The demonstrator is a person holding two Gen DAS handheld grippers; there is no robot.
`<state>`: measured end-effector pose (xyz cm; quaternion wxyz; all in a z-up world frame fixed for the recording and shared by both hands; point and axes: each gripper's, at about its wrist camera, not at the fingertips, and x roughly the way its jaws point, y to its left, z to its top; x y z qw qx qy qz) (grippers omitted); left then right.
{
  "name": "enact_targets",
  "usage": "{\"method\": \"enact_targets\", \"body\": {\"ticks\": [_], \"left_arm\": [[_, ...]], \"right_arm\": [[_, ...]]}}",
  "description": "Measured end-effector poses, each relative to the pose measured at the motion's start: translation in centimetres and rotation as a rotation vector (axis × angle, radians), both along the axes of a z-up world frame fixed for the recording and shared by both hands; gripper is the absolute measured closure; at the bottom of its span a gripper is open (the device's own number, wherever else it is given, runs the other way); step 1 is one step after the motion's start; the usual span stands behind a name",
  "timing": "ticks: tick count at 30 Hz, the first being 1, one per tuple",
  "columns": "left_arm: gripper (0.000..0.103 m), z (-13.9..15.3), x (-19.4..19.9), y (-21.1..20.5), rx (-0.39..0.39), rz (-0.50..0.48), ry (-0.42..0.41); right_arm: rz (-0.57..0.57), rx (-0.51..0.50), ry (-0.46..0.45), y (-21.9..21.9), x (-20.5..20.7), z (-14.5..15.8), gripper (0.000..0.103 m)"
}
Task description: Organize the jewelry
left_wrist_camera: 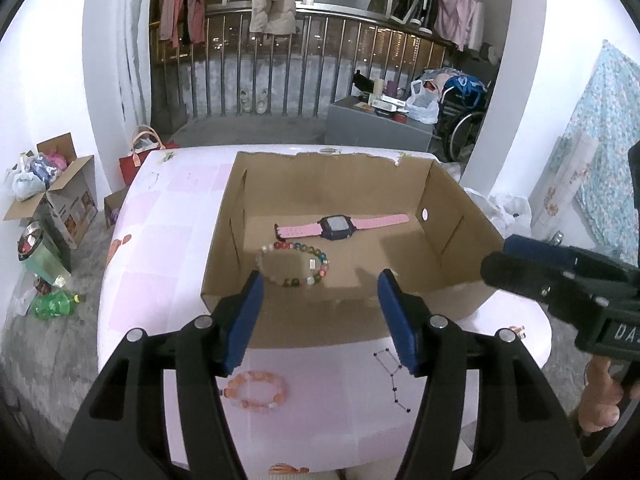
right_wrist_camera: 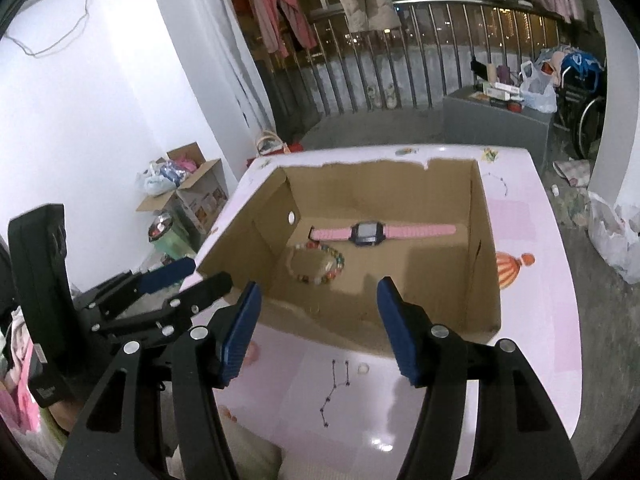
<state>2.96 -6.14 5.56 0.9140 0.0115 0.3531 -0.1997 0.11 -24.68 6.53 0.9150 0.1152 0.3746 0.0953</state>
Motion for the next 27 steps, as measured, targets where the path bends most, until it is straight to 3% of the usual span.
{"method": "enact_targets", "body": {"ticks": [11,27], "left_arm": [[0.047,-2.2,-1.5,0.8,0.009,-0.003,0.044],[0.047,-6.2,-2.2,1.9,0.076,0.017,0.051]], "right_arm": [[-0.006,0.009,0.091,0.6,-1.1,-3.0,0.044],[0.001,-0.004,0.131,1.2,-0.8,-4.6,0.044]]}}
